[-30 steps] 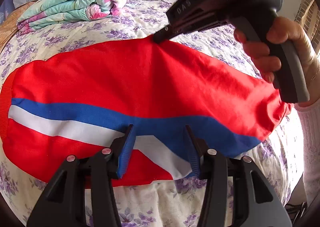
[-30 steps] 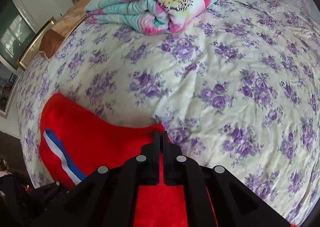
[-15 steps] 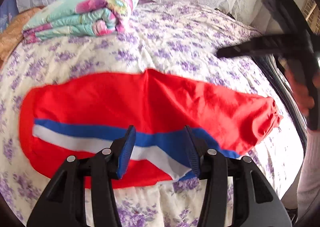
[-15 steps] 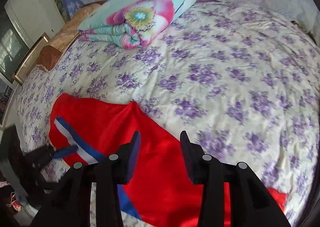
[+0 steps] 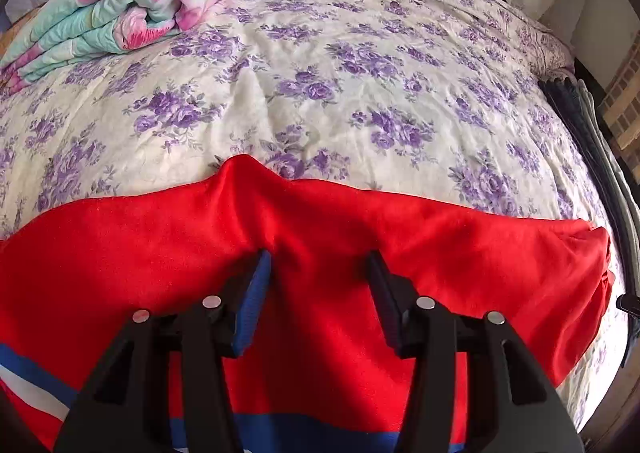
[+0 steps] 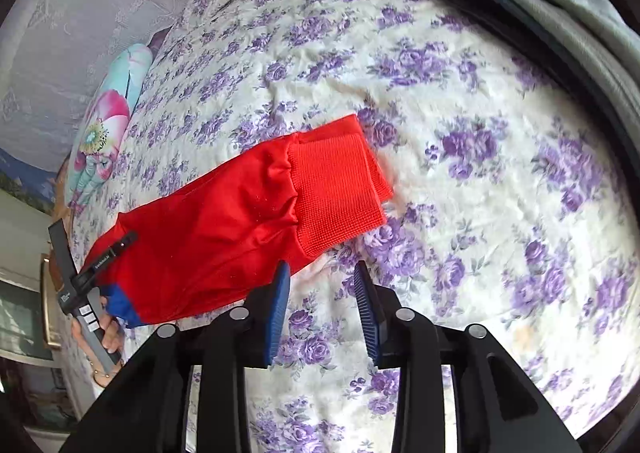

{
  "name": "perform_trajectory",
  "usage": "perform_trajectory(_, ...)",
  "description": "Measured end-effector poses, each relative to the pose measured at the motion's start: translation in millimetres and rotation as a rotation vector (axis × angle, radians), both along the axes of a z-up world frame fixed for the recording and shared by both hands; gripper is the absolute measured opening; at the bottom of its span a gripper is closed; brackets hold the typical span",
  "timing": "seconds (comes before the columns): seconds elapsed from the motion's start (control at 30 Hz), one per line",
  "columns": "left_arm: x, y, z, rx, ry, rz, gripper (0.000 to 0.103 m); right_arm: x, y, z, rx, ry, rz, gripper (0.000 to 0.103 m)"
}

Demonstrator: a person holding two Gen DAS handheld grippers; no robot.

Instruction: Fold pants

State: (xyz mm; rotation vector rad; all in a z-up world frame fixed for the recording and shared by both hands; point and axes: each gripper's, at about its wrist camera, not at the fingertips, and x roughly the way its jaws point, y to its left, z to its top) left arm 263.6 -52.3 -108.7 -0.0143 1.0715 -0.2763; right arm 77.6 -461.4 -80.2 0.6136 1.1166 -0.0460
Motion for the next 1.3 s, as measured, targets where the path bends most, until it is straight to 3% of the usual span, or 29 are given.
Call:
perform_trajectory(0.1,-5.6,-2.9,-0.5,0.023,-0.021,-0.008,0.050,4.1,2.4,-13.2,0.080,-0.025,-0.032,0.046)
perform_trajectory(0.17,-6.5,-2.1,-0.2,0.017,-0.021,-0.010,0.050,9.5,3.5,-20.9,0.073,-0.038,-0.065,0.056)
perform_trajectory(0.3,-5.5,0.2,-0.2,0.004,-0.019,-0.015,0.050,27.8,-5.4,-44.6,0.168,-0.084,-0.125,0.058)
perform_trajectory(0.37,-5.6,-1.7,-0.6,0.011,-0.024,-0.019,0.050,39.1,-6.3,-45.9,0.170,-0.148,-0.128,0.023)
perform_trajectory(0.47,-7.5,-3.4,-0.5,0.015,-0.031,-0.026,0.052,45.0,-6.9,-20.8,0.064,-0.190,-0.111,0.018)
perform_trajectory(0.5,-7.8,-4.6,-0.7,0.015,-0.034,-0.031,0.053,44.9,-5.6,-8.3,0.004,-0.199,-0.099,0.018)
perform_trajectory(0.57,-9.4,-6.8,-1.1,0.024,-0.042,-0.037,0.053,47.7,-9.8,-3.8,-0.007,-0.175,-0.091,0.018)
perform_trajectory(0.67,-11.3,-11.5,-2.4,0.052,-0.061,-0.043,0.054,68.2,-8.5,-38.9,-0.050,-0.058,-0.076,0.021)
perform_trajectory(0.73,-12.8,-9.9,-0.6,0.053,-0.046,-0.050,0.054,64.4,-8.9,-39.8,-0.079,-0.094,-0.064,0.021)
perform_trajectory(0.8,-23.9,0.4,9.6,-0.014,-0.003,-0.060,0.053,64.6,-7.8,-38.6,-0.086,-0.090,-0.063,0.021)
perform_trajectory(0.9,-58.3,14.8,28.6,-0.082,-0.031,-0.069,0.053,64.6,-9.6,-39.3,-0.078,-0.098,-0.053,0.021)
perform_trajectory(1.0,-79.1,14.2,7.8,-0.100,0.042,-0.072,0.053,63.8,-8.3,-39.1,-0.084,-0.106,-0.047,0.022)
perform_trajectory(1.1,-106.9,-0.1,-3.6,0.018,-0.042,-0.075,0.054,61.1,-5.0,-39.2,-0.101,-0.121,-0.037,0.023)
perform_trajectory(1.27,-123.6,-7.3,-0.1,0.075,-0.048,-0.077,0.054,60.2,-5.5,-39.5,-0.091,-0.127,-0.038,0.025)
perform_trajectory(1.3,-123.1,-7.4,4.4,0.070,-0.040,-0.067,0.050,60.7,-6.3,-39.5,-0.081,-0.125,-0.036,0.026)
